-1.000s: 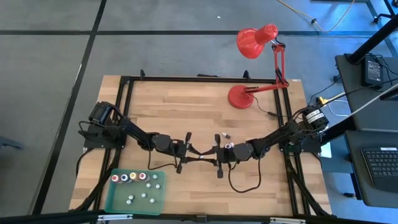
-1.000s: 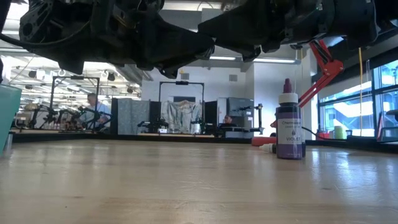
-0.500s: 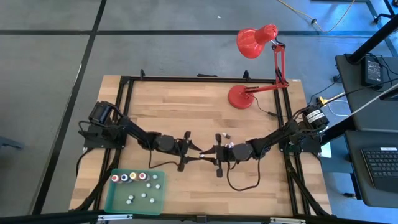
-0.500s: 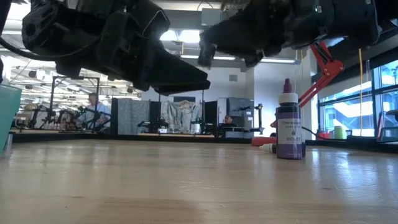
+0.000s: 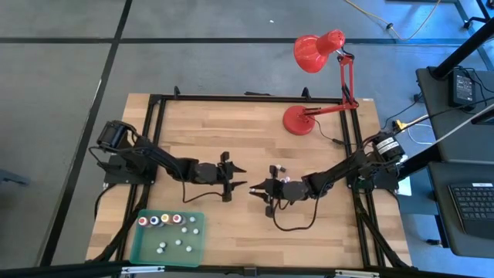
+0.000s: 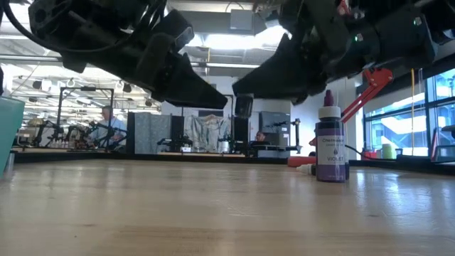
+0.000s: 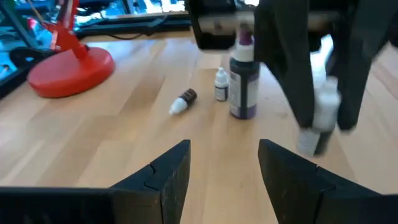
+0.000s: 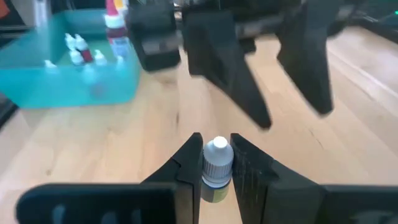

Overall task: Pick & Place food coloring
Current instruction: Put the green food coloring into the blue bin

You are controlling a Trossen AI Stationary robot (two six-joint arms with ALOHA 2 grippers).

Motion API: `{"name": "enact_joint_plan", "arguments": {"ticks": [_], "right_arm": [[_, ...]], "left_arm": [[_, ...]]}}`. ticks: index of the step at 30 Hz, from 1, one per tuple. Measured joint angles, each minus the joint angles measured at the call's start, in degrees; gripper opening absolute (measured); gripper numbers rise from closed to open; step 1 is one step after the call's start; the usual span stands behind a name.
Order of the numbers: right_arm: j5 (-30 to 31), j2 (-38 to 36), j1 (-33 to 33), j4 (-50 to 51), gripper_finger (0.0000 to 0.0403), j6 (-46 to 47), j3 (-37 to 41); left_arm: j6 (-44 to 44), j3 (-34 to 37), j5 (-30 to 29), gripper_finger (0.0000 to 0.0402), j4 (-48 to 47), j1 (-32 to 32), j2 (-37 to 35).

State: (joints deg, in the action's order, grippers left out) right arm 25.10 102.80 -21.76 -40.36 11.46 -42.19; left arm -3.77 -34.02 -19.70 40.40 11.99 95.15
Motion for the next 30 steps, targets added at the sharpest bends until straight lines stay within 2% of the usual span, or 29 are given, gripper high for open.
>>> {"name": "enact_joint_plan", "arguments": {"ticks": [8,15,21,30], "right_arm": [[6.7,3.8,-2.4,-2.8,0.0067,2.8,0.0],[15.2,7.1,-6.1,-4.2,0.0067,4.2,0.0],[18.3,9.8,-7.4,-6.1,0.0067,6.2,0.0],[16.7,10.0,-7.4,-3.0,0.0067,9.3,0.0]], "left_arm": [[0.0,0.0,0.3,0.0185,-0.8,0.4,-0.6],[0.0,0.0,0.3,0.0185,-1.7,0.4,-0.6],[0.0,0.0,0.3,0.0186,-1.7,0.4,-0.6],[0.0,0.0,0.3,0.0185,-1.7,0.4,-0.6]]}}
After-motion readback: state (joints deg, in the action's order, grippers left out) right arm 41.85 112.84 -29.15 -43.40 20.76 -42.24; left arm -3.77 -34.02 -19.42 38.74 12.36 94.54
